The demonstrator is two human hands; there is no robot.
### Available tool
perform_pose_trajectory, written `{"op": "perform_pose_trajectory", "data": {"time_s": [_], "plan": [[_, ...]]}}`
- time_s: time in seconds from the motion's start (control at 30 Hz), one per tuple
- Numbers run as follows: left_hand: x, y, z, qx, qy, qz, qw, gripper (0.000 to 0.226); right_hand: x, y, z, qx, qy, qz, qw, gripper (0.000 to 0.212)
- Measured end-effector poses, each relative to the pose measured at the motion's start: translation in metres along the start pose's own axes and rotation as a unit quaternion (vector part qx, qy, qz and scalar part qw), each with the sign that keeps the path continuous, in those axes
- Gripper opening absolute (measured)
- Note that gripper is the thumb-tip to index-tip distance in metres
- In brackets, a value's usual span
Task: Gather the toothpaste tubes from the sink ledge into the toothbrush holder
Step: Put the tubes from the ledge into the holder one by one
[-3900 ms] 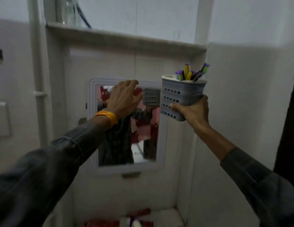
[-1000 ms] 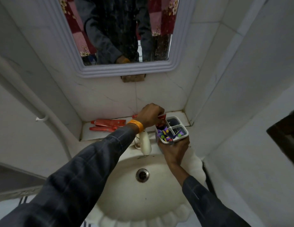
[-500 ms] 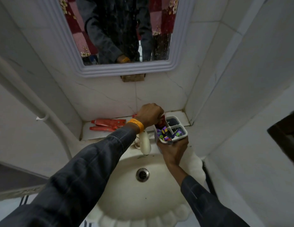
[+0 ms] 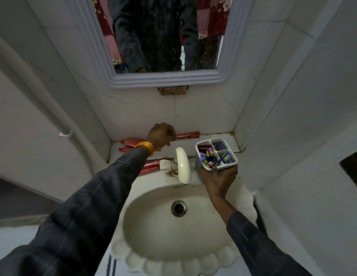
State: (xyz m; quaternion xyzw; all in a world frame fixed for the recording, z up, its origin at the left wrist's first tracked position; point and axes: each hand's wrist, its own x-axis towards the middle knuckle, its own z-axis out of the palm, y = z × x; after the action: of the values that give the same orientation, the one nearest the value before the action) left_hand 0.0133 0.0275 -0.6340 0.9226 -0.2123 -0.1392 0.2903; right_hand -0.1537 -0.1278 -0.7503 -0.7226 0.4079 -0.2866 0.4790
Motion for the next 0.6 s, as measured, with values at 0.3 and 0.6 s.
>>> {"op": "perform_pose_trajectory", "data": {"time_s": [0.3,0.6], "plan": [[-0.054,-0.093,0.017,0.229,-0.059,-0.09,0.967,0.018,-0.002,-0.005,-0.004,0.021,-0.002,-0.007,1.0,0.122],[-0.057,-0.084,0.055,0.353,-0.071,-0.029,0.932,0.033,-0.005,-0.005,-0.01,0.043,-0.039,0.016,0.998,0.124]]}}
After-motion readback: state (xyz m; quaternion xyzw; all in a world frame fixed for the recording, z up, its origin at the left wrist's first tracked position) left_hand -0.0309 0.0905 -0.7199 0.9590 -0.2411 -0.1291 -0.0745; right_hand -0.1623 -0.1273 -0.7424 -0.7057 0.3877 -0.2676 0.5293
